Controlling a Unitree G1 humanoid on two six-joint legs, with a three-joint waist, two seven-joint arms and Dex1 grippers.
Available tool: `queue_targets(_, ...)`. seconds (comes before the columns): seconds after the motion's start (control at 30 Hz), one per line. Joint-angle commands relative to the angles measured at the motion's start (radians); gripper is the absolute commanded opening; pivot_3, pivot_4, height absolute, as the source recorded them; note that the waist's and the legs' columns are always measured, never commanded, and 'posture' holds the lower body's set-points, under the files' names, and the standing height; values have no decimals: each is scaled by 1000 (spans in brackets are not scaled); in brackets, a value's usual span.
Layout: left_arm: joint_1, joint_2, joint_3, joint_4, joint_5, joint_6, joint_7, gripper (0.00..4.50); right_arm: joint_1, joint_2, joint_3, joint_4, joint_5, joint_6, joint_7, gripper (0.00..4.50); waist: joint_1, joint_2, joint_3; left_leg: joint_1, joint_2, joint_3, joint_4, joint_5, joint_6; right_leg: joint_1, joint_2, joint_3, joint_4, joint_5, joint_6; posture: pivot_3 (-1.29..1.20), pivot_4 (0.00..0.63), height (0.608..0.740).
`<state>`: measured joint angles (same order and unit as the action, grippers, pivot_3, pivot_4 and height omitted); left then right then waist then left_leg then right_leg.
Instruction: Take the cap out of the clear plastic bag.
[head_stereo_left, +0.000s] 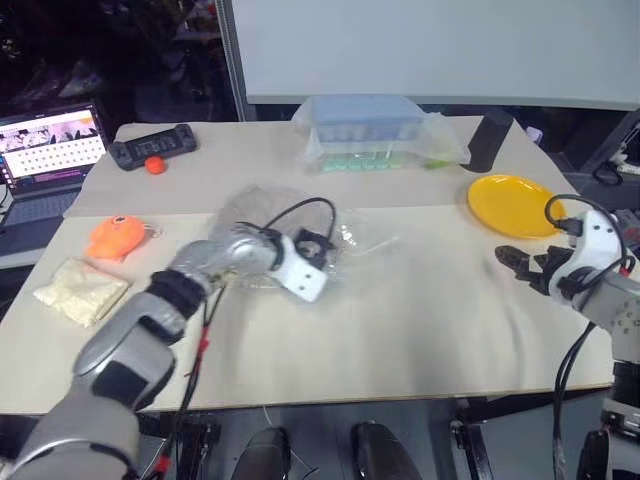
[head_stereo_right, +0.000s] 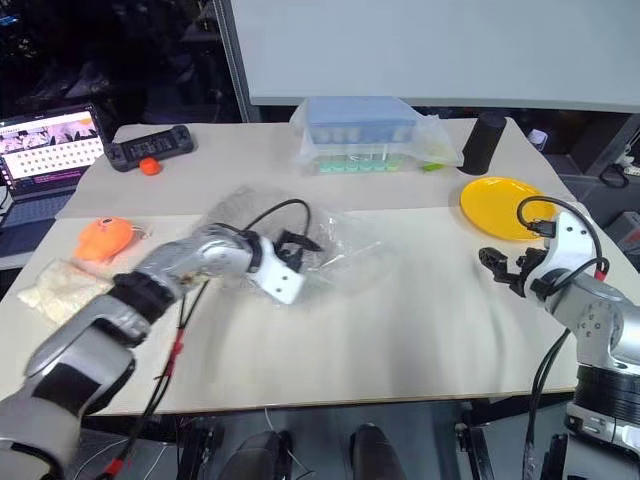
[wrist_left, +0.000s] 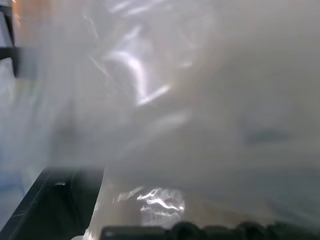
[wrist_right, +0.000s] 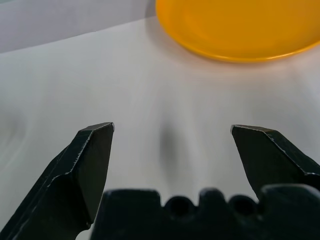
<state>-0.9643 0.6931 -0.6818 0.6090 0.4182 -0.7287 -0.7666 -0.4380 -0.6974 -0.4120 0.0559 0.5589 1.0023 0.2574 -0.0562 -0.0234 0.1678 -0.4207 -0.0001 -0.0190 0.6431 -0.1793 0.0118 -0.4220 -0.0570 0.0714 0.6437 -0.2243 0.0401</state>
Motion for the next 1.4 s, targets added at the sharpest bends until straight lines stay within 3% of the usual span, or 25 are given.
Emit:
queue_targets(0.03, 33, 130, 36, 2, -50, -162, -113, 4420, -46, 2, 19, 22, -24, -47, 26, 4500, -4, 0, 0, 0, 0, 0, 0, 0, 0, 0, 0, 0, 0, 0, 0, 0, 150, 740)
queue_targets(0.27, 26, 243, 79, 69, -224, -401, -242, 4420, -99, 23, 69, 87, -59, -75, 60, 4500, 6, 0, 0, -1, 0, 0, 0, 0, 0, -1, -1, -1, -1, 0, 0, 0, 150, 740)
queue_targets(0.4, -14, 246, 130, 156, -245, -383, -268, 4420, -120, 31, 83, 106, -72, -81, 76, 4500, 12, 0, 0, -2, 0, 0, 0, 0, 0, -1, -1, -2, 0, 0, 0, 0, 150, 740)
queue_targets(0.5, -34, 157, 262, 133, -414, -19, -271, 4420, -120, 38, 83, 101, -76, -77, 79, 4500, 19, 0, 0, -2, -1, 0, 1, 0, 0, -1, -1, -3, 0, 0, 0, 0, 150, 740)
queue_targets(0.6, -34, 84, 375, -76, -601, 459, -268, 4420, -117, 41, 82, 92, -76, -68, 82, 4500, 25, -1, 0, -5, -1, -2, 5, 0, 0, -1, -1, -5, 1, -1, 3, 0, 150, 740)
queue_targets(0.73, 14, 69, 456, -446, -810, 1027, -236, 4420, -111, 42, 76, 86, -77, -60, 86, 4500, 9, -1, 1, -7, -1, -4, 5, -1, 2, -2, -1, -5, 0, -1, 3, 0, 150, 740)
queue_targets(0.87, 87, 105, 482, -751, -947, 1380, -217, 4420, -98, 50, 71, 78, -77, -54, 85, 4500, -9, -1, 1, -5, -1, -4, 4, -2, 3, -2, -1, -3, 2, -1, 3, 0, 150, 740)
queue_targets(0.97, 171, 187, 463, -955, -1026, 1509, -294, 4420, -88, 60, 71, 68, -76, -47, 81, 4500, -18, -1, 1, -1, 0, -3, 3, -2, 3, -1, 0, -2, 3, -2, 3, 0, 150, 740)
queue_targets(1.07, 269, 274, 421, -1105, -993, 1516, -340, 4420, -84, 70, 73, 60, -77, -44, 77, 4500, -18, -1, 1, 0, 1, -3, 3, -2, 3, 0, 2, -1, 3, -3, 4, 0, 150, 740)
queue_targets(1.2, 312, 314, 402, -1153, -915, 1486, -333, 4420, -82, 77, 70, 55, -78, -37, 75, 4500, -7, -1, 1, 1, 1, -2, 2, -1, 3, 1, 2, -1, 3, -4, 5, 0, 150, 740)
queue_targets(1.4, 394, 385, 341, -1166, -644, 1287, -297, 4420, -84, 78, 69, 55, -81, -34, 77, 4500, 7, -1, 1, 1, 1, -1, 1, -1, 2, 0, 2, -1, 1, -3, 2, 0, 150, 740)
